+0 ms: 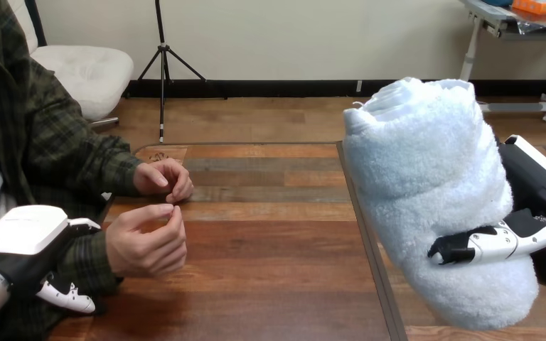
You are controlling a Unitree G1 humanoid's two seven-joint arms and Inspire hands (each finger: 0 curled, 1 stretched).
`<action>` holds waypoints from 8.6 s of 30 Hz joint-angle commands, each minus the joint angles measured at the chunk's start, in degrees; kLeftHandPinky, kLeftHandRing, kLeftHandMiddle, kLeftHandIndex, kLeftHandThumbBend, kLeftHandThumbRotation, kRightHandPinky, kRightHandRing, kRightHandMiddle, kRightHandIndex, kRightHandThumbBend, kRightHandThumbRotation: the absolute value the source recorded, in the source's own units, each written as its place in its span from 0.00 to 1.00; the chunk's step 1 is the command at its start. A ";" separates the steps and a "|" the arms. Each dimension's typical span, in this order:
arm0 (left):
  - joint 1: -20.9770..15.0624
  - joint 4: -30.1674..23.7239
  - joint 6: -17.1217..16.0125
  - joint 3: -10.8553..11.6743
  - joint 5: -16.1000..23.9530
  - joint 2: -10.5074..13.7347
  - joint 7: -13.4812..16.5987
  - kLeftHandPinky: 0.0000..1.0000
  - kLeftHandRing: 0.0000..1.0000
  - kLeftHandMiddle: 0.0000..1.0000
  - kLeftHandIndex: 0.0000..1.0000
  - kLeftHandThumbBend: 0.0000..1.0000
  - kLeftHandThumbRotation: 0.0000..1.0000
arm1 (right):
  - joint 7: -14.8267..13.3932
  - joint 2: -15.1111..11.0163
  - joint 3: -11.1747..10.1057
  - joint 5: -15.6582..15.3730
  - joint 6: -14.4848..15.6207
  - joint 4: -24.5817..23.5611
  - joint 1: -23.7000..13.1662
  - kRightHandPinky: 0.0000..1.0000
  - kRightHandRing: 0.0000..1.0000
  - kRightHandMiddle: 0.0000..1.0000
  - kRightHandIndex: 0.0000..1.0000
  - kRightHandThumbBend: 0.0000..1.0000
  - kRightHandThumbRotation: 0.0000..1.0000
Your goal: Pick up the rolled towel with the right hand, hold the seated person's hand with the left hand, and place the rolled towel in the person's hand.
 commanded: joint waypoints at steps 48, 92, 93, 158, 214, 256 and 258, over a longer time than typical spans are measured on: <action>0.39 -3.20 0.48 1.34 -11.64 -8.22 11.57 0.25 0.31 0.38 0.38 0.85 0.00 | -4.59 -0.07 1.43 -2.92 1.52 -1.15 -5.65 0.05 0.11 0.17 0.19 0.70 0.00; 6.79 -26.70 6.80 3.91 -13.66 -15.30 7.64 0.21 0.26 0.33 0.34 0.85 0.00 | -6.68 4.19 10.52 -11.03 1.94 11.89 -18.58 0.11 0.16 0.22 0.24 0.74 0.00; 6.80 -26.81 6.69 3.91 -13.51 -15.39 7.74 0.21 0.26 0.33 0.34 0.85 0.00 | -6.73 4.33 10.60 -11.12 2.08 12.08 -18.77 0.11 0.16 0.22 0.24 0.74 0.00; 11.20 -50.47 8.22 2.72 -17.49 -28.00 -3.67 0.18 0.24 0.31 0.33 0.90 0.00 | 3.25 18.88 18.74 -15.90 -19.32 38.85 -29.77 0.08 0.13 0.18 0.20 0.73 0.00; 10.85 -37.82 3.45 8.82 -17.98 -22.91 -3.45 0.59 0.66 0.70 0.73 0.93 0.26 | 1.38 14.26 14.40 -18.97 -17.91 35.77 -26.46 0.56 0.67 0.73 0.74 0.87 0.36; 10.07 -30.01 -3.09 13.69 -33.51 -22.26 -7.25 0.83 0.94 0.98 0.98 1.00 0.60 | 3.49 8.34 8.86 -15.65 -24.64 35.19 -21.49 0.62 0.70 0.73 0.77 0.91 0.51; 10.22 -29.22 -4.70 13.85 -35.83 -23.71 -7.34 0.85 0.95 0.99 0.99 1.00 0.61 | 3.68 8.37 8.95 -15.39 -25.00 35.09 -20.87 0.62 0.70 0.73 0.77 0.91 0.52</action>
